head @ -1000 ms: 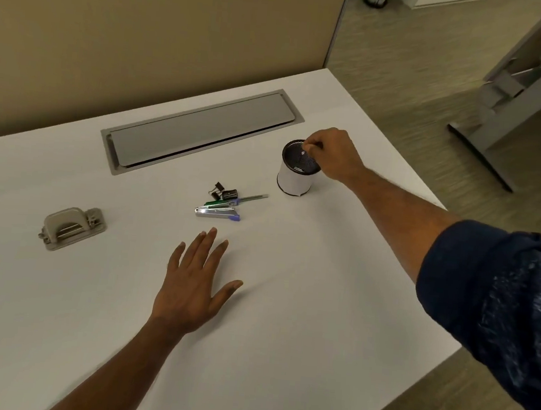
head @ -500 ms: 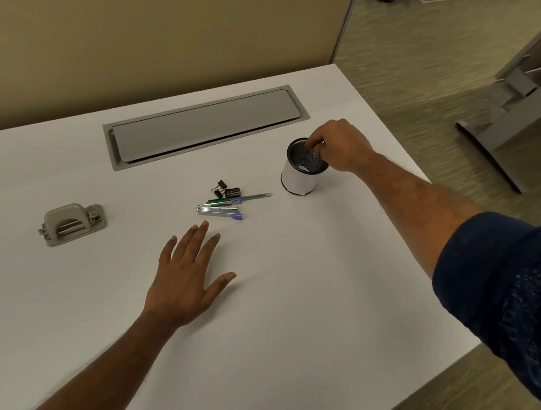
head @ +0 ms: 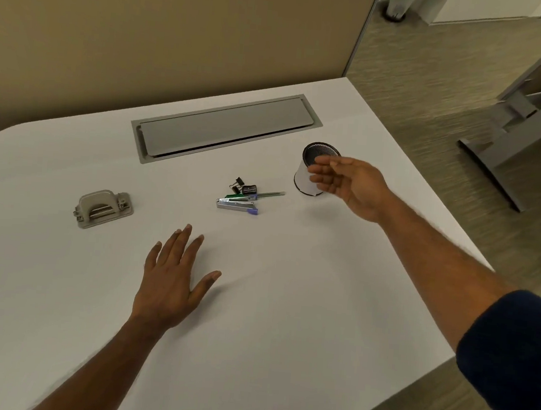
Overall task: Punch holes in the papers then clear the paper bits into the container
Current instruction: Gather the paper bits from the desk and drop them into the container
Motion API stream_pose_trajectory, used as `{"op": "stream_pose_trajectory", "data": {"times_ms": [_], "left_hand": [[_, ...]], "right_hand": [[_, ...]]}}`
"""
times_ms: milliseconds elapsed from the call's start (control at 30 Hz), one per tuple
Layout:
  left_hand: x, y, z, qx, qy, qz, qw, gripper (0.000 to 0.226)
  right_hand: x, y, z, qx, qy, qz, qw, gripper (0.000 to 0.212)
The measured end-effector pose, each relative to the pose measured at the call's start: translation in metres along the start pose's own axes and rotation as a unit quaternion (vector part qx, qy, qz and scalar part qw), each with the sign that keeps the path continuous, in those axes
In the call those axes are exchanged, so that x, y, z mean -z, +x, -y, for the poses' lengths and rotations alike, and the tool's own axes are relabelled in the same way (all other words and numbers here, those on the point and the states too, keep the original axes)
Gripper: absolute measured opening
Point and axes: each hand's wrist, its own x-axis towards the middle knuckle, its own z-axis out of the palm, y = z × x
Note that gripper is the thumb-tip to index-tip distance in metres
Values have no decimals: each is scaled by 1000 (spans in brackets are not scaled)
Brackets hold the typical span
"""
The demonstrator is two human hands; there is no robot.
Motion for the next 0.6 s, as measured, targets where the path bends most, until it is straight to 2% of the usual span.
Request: {"op": "stream_pose_trajectory", "data": {"times_ms": [133, 300, 467, 600], "left_hand": [[3, -29, 19, 22, -15, -8, 1000, 83], [0, -75, 49, 44, -10, 2, 999, 81], [-5, -135, 72, 89, -19, 20, 996, 83], [-15, -180, 83, 130, -6, 9, 991, 84]], "right_hand": [[-25, -31, -34, -48, 84, 25, 995, 33], [-71, -62, -79, -84, 90, 42, 991, 36], [-128, -94, -127, -62, -95, 44, 993, 30], [-163, -122, -167, -10, -321, 58, 945, 30]]}}
